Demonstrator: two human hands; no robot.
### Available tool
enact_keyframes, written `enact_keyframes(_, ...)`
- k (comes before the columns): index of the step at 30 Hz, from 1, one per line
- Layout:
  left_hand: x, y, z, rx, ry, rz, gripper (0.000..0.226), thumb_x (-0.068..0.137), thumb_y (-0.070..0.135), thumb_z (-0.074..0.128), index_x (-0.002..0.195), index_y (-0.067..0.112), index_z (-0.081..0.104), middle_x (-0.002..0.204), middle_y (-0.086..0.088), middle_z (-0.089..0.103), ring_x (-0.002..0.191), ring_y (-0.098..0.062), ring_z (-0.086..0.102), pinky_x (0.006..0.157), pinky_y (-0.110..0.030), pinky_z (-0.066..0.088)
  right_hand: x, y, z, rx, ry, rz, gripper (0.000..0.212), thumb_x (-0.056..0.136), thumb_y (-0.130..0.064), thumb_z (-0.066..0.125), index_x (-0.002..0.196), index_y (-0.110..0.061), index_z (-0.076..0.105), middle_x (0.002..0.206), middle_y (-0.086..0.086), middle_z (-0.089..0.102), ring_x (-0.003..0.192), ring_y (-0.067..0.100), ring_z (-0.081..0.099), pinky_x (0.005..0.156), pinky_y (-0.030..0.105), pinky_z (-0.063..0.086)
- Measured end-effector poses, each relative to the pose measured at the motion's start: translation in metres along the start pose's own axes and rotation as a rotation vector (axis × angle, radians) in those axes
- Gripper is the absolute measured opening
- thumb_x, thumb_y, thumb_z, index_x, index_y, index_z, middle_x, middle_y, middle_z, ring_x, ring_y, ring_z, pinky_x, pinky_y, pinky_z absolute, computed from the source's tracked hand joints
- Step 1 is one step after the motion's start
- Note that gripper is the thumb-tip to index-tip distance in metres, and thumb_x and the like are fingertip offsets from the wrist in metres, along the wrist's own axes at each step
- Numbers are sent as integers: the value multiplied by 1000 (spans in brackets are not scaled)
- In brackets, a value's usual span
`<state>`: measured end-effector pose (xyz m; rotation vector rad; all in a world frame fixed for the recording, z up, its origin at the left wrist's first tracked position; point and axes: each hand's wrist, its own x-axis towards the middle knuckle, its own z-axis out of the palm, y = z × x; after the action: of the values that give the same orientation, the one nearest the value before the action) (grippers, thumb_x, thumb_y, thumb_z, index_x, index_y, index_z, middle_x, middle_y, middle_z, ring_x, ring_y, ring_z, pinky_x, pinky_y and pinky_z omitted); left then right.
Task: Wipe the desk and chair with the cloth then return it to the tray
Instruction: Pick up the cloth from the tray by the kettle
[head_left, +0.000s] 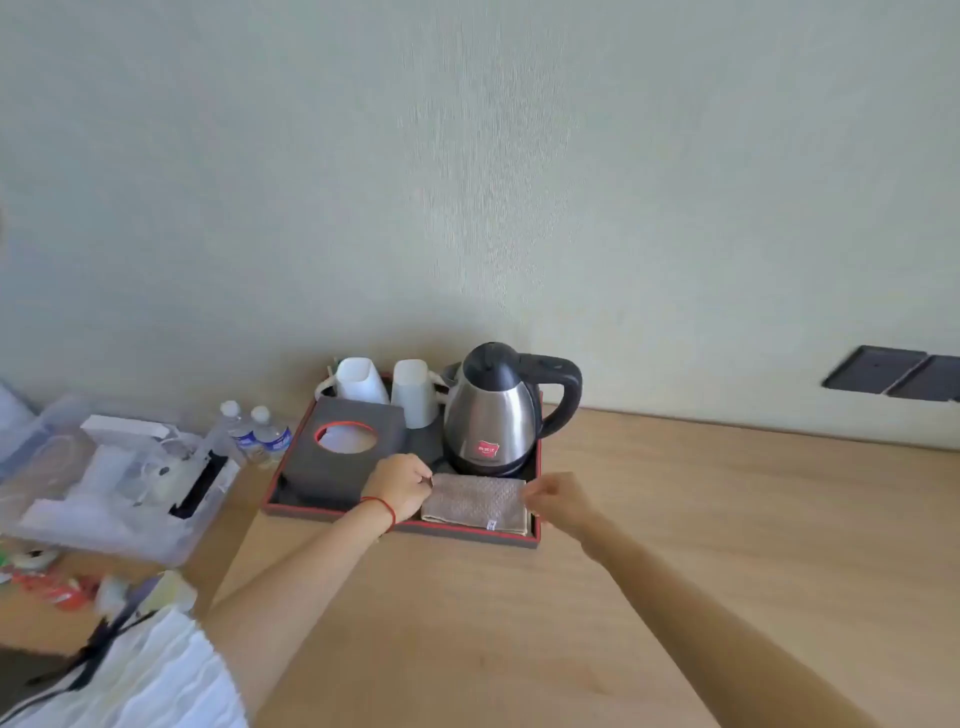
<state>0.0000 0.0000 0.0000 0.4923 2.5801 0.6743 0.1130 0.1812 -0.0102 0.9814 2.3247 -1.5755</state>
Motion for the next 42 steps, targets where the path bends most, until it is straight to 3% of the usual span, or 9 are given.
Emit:
enact_keyframes(2,19,-10,6,122,6,80,29,84,6,56,110,11,67,119,-13,61,111,-31,57,96,-37,46,22,6,17,-136,41,-2,25,77,3,53,70,-16,67,73,2,61,77,24,56,70,31,45)
enact_keyframes(6,52,-21,24,355,-59,220,36,88,8,52,122,16,59,130,-6,49,116,-28,46,97,-38,43,46,15,42,-369,38,-36,43,77,0,54,119,-6,61,117,14,63,105,29,60,85,32,48)
enact_keyframes(11,72,-25,35,581,-133,233,32,91,9,48,121,13,57,129,-9,47,113,-32,49,93,-41,47,65,24,53,-577,59,-157,35,78,3,53,113,-2,57,121,13,55,109,31,53,84,40,50)
enact_keyframes(20,83,-29,36,494,-96,256,20,87,3,52,103,9,62,111,-15,56,98,-36,61,80,-42,51,58,22,63,-936,180,-368,20,77,-6,57,95,-7,65,106,10,54,106,29,43,85,34,39)
enact_keyframes(26,89,-31,31,407,-84,227,26,85,-3,47,103,8,62,114,-16,57,101,-38,60,83,-43,48,50,15,40,-252,-12,-271,28,69,-6,69,65,-17,44,72,6,56,66,22,49,59,31,41)
enact_keyframes(29,80,-30,35,375,-82,203,27,84,-1,48,105,8,62,115,-15,56,99,-36,60,82,-41,48,38,14,25,-96,-28,-237,34,68,-2,62,58,-23,38,58,-9,41,55,7,36,50,17,32)
enact_keyframes(33,58,-12,42,87,-86,180,37,72,0,62,109,5,63,119,-10,54,107,-31,54,85,-42,51,17,27,6,168,-11,-208,23,66,-3,63,66,-16,44,62,1,41,58,11,35,49,17,30)
enact_keyframes(37,23,20,39,-538,-417,85,38,76,0,65,97,32,63,101,12,69,95,-3,63,75,-18,45,-12,45,-20,437,14,-140,25,64,-1,59,67,-21,44,62,-1,45,56,11,38,45,17,32)
enact_keyframes(42,-28,72,73,-547,-435,222,24,85,24,65,109,23,62,109,3,70,104,-9,64,93,-30,50,-70,93,-62,488,-1,-72,32,74,-6,76,88,-24,53,87,7,69,71,16,64,56,20,48)
